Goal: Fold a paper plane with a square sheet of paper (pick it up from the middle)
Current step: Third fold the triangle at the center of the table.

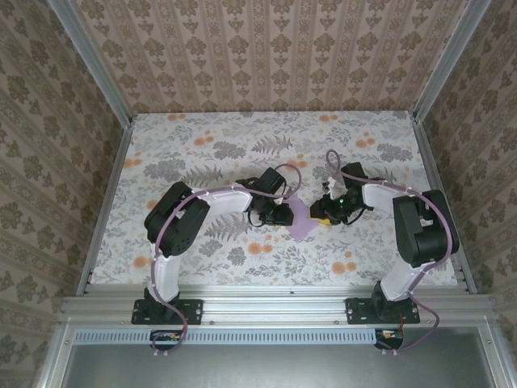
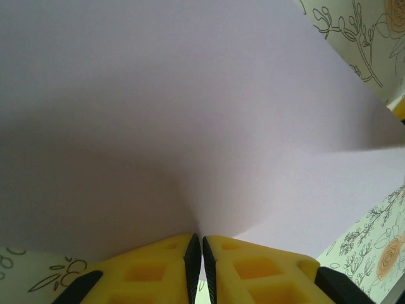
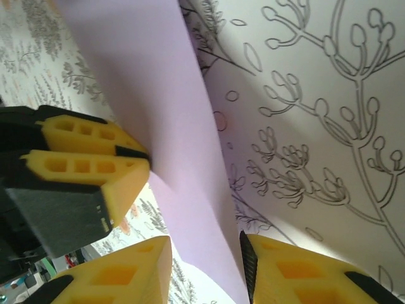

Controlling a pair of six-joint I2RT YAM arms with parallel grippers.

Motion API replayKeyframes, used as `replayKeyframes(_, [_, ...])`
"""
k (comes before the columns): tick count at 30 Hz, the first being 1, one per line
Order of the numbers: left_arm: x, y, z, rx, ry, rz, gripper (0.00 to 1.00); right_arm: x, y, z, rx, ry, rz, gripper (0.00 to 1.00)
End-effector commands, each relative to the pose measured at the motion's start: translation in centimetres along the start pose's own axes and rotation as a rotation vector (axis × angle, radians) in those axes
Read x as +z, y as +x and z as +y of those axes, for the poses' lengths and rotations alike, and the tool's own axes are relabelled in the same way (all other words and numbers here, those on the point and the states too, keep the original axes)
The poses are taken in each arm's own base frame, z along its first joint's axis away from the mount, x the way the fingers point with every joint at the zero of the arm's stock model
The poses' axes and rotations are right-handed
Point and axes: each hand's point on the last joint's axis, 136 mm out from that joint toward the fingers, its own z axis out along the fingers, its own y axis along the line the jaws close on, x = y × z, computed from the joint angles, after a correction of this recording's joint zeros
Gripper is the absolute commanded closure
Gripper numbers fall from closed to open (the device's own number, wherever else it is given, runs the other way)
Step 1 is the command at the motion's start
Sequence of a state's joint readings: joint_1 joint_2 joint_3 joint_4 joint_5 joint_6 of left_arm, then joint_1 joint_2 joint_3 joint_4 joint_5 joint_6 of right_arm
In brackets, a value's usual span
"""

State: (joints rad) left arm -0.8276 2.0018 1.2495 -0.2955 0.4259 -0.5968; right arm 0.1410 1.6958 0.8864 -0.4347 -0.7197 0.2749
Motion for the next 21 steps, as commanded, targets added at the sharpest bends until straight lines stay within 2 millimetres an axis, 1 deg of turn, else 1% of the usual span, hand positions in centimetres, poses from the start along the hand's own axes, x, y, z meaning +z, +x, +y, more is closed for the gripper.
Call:
replayKeyframes(1, [1.6, 3.0, 3.6, -0.032, -0.095, 0.097, 0.78, -0.6, 1.1, 1.2, -0.007, -0.048, 0.019, 0.64])
replayKeyframes(4, [1.6, 3.0, 3.5, -0.034, -0.092, 0.096, 0.78, -0.9, 0.9, 1.6, -0.009, -0.058, 0.005, 0.66])
replayKeyframes(7, [1.5, 2.8, 3.4, -0.033, -0.085, 0.093, 0.77, -0.9, 0.9, 1.6, -0.008, -0.059, 0.007, 0.72])
replayKeyframes(12, [1.3, 2.4, 3.0, -0.037, -0.07, 0.082, 0.77, -0.5, 0.8, 1.7, 0.004, -0.066, 0.011, 0.89])
replayKeyframes(14, [1.2, 2.3, 2.9, -0.037, -0.064, 0.079, 0.77, -0.4, 0.6, 2.0, 0.0, -0.072, 0.009, 0.93])
replayKeyframes(17, [1.1, 2.1, 2.7, -0.036, -0.057, 0.077, 0.77, -0.1, 0.4, 2.6, -0.001, -0.095, 0.007, 0.96])
replayKeyframes(21, [1.0, 2.1, 2.6, -0.036, -0.05, 0.076, 0.77, 0.6, -0.2, 3.7, 0.001, -0.13, 0.004, 0.97])
